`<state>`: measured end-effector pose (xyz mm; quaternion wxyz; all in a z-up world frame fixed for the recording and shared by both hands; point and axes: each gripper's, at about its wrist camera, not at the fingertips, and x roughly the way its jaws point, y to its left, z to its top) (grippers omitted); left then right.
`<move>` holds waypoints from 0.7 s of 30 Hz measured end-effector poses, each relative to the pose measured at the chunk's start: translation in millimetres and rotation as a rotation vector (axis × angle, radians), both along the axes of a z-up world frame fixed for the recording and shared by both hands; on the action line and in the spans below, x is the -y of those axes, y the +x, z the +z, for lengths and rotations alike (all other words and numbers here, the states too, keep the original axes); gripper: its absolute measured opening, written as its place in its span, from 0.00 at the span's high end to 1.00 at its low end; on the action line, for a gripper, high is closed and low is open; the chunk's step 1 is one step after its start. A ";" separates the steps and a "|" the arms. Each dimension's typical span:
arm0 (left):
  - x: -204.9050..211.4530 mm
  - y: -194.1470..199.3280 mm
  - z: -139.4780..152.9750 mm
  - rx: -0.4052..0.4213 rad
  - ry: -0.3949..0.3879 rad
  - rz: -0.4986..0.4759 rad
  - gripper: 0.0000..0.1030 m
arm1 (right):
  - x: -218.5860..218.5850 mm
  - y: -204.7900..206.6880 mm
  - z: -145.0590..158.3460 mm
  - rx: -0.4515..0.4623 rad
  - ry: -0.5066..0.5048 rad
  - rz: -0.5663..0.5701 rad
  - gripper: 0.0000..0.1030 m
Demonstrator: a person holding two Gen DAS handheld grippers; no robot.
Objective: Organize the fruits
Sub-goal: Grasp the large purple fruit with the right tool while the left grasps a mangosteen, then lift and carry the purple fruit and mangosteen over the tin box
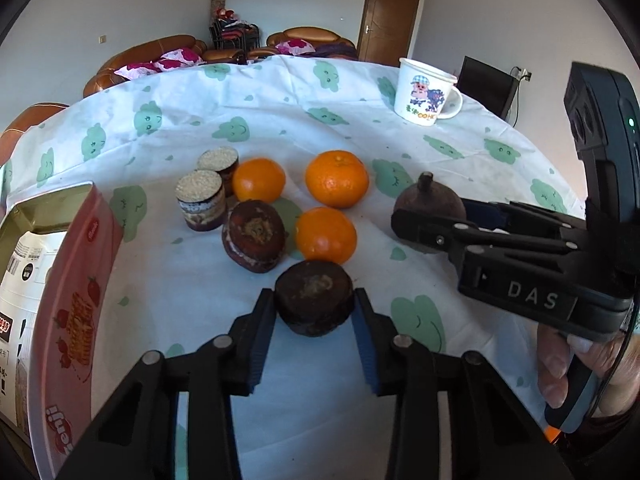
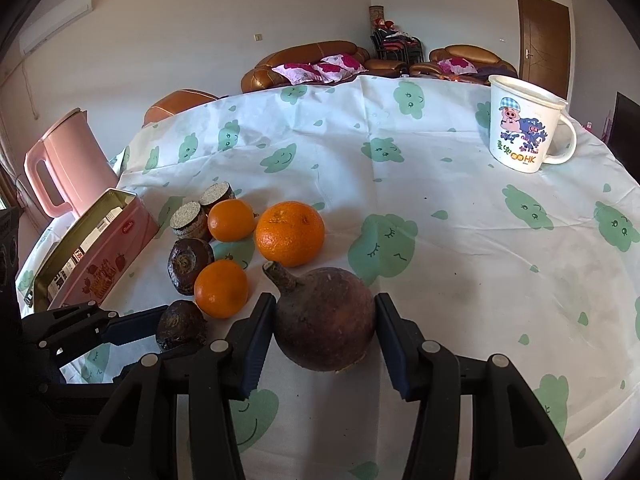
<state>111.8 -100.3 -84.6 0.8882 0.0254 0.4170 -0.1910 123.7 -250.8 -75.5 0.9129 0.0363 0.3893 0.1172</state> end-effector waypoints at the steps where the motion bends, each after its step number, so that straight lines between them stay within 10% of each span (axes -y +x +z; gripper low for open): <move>1: -1.4 -0.9 1.5 0.008 -0.005 0.007 0.61 | 0.1 -0.6 0.9 0.006 0.001 -0.002 0.50; 21: -28.4 -18.0 24.3 0.189 -0.030 0.183 0.61 | -6.3 -15.0 14.7 0.116 0.008 0.053 0.50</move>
